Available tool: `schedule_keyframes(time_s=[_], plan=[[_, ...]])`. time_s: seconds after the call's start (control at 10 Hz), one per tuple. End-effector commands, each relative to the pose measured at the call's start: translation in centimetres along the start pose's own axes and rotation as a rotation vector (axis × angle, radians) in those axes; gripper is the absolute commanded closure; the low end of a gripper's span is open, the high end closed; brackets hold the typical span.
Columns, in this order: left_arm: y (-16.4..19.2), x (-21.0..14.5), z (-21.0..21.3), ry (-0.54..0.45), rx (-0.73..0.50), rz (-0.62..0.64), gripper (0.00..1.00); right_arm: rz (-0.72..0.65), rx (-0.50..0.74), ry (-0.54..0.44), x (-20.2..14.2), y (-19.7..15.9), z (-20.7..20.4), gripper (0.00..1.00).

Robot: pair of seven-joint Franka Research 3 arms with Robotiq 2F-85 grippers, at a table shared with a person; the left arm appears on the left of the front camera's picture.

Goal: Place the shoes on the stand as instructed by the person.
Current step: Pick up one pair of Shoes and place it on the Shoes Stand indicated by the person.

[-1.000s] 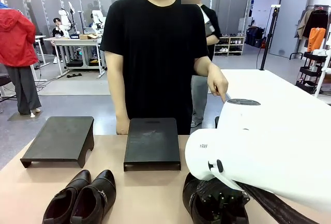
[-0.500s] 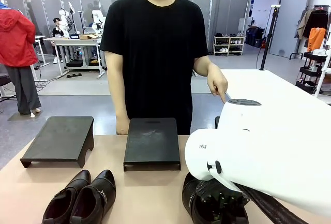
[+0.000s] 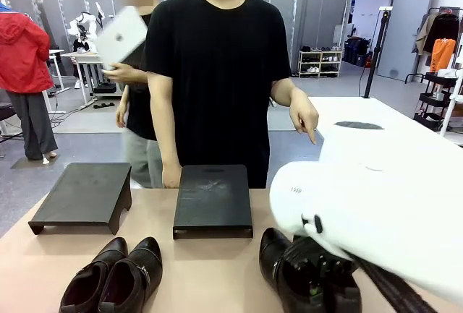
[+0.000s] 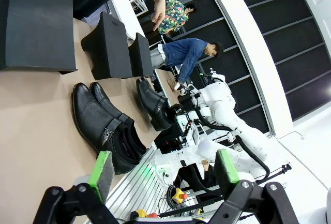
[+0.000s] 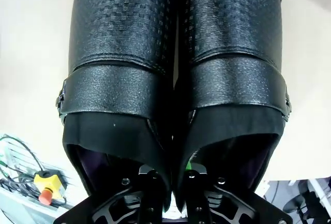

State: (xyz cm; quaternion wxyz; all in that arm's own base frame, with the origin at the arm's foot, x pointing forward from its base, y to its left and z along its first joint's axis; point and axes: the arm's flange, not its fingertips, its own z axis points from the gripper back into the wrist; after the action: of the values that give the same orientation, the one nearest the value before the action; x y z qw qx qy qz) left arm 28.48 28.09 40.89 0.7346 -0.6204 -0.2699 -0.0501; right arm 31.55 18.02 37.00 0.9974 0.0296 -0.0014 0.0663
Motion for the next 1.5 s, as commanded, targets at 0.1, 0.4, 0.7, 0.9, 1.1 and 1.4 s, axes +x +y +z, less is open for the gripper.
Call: schedule_keyframes(time_s=[0.1,0.4,0.7,0.9,1.1,1.4], plan=[[-0.3,-0.1,0.1,-0.003,-0.013,-0.013,0.0,0.024,0.027,-0.037,-0.5,-2.9,4.2,1.0],[-0.3,-0.1,0.1,-0.003,-0.013,-0.013,0.0,0.038,0.078,-0.039,0.5,-4.2,6.3,1.0],[-0.3,-0.1,0.1,-0.003,-0.013,-0.013,0.0,0.032,0.034,-0.022,0.4,-4.8,4.7,1.0],[-0.3,-0.1,0.1,-0.003,-0.013,-0.013,0.0,0.032,0.034,-0.022,0.4,-4.8,4.7,1.0],[-0.3,-0.1,0.1,-0.003,-0.013,-0.013,0.0,0.032,0.034,-0.022,0.4,-4.8,4.7,1.0],[-0.3,-0.1,0.1,-0.003,-0.013,-0.013,0.0,0.08,0.033,-0.076,1.0,-6.3,6.3,0.9]])
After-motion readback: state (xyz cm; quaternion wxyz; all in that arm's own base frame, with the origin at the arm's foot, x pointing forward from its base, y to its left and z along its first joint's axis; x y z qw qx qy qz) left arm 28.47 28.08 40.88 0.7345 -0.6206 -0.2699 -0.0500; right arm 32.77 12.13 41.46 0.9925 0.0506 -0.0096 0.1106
